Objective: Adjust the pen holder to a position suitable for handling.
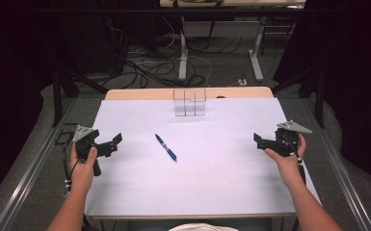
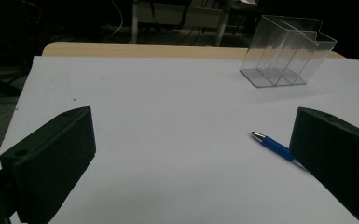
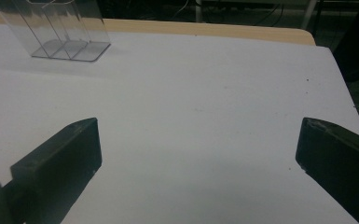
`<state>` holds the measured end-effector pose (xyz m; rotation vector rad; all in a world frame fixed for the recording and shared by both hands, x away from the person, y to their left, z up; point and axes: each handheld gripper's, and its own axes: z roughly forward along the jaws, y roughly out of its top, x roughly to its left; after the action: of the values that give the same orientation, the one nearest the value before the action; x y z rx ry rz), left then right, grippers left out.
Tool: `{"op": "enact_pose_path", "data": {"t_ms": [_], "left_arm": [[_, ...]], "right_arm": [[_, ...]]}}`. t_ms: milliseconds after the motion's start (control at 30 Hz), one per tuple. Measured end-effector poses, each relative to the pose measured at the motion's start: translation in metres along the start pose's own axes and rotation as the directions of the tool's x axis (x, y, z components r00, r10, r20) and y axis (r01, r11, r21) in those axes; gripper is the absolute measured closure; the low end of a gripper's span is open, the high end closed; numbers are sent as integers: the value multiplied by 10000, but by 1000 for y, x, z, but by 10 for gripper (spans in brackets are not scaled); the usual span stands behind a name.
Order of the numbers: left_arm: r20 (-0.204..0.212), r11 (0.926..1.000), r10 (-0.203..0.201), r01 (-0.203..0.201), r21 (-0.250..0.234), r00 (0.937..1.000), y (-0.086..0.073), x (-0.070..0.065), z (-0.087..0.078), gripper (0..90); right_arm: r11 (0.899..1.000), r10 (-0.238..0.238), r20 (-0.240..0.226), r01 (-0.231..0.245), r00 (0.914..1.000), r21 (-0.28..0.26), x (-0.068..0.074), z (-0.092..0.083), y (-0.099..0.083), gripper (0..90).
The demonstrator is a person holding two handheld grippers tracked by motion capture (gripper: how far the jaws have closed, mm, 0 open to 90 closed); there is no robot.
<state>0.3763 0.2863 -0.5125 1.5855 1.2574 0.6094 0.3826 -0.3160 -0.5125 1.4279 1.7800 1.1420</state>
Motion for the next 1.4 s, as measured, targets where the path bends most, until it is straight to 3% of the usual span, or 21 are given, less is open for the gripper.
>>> {"op": "enact_pose_path", "data": {"t_ms": [367,500,600,867,1400], "left_arm": [[108,10000,24,-25,92,9999,-1,-4,1,0],[180,9996,200,-204,199,9996,-1,-9,2,1],[181,9996,184,-188,231,9997,-1,-11,4,1],[176,9990,267,-273,353,9995,-2,-11,6,1],[229,9993,119,-127,342,9997,-3,-10,6,1]], "right_arm": [[9993,-372,-206,373,9991,50,19,4,26,5],[9980,-633,-248,635,9977,75,30,8,37,13],[9951,-980,-457,985,9941,91,38,11,47,26],[9904,-1365,-875,1379,9868,96,53,22,70,108],[9777,-2101,-1290,2085,9691,-260,78,47,118,224]]}}
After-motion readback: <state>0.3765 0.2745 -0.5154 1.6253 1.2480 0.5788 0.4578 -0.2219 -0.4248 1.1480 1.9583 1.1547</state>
